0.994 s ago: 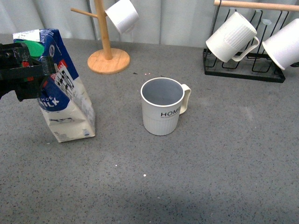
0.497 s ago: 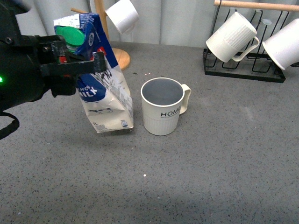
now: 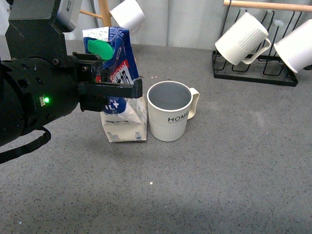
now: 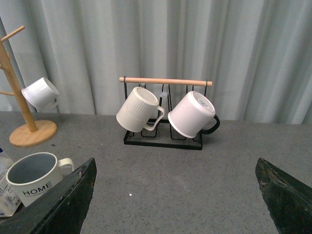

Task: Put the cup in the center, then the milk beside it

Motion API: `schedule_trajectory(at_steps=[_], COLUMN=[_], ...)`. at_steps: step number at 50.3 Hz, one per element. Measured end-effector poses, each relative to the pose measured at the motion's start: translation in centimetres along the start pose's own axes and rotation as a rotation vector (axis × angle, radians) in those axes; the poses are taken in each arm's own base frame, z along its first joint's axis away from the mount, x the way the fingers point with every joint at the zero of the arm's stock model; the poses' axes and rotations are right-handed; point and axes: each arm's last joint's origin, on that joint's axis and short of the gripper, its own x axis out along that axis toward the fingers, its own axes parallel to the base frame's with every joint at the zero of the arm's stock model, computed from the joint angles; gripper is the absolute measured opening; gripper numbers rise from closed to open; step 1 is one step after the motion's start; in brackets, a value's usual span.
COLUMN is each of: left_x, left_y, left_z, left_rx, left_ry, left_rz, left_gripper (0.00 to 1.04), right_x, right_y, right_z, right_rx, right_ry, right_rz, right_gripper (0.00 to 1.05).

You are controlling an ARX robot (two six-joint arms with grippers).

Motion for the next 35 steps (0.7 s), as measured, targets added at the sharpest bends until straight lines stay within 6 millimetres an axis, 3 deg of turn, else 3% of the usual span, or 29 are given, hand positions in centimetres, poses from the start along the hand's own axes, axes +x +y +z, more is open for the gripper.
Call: schedule_trajectory(at_steps=[3,13,29,35], left_x=[0.0,0.1,-0.4,-0.9], left_y=[-0.1,-0.2,-0.3,-0.3], left_z=[-0.1,0.0,1.1,2.2], left_rx=[0.002,0.006,-0.016,-0.043], left_ry=[0.003,0.006,-0.029,-0.067], left_rz=[-0.001,0.005,0.006,0.005], left_gripper=[0.06,0.49,0.99,0.98], right_x=[0.0,0.0,0.0,0.0], right_y=[0.0,0.0,0.0,0.0], right_z=[0.0,0.0,0.0,0.0], right_rx=[0.0,0.0,0.0,0.0], right_ry=[0.0,0.0,0.0,0.0], right_rz=[0.0,0.0,0.0,0.0], right_gripper=[0.95,0.95,0.95,0.95])
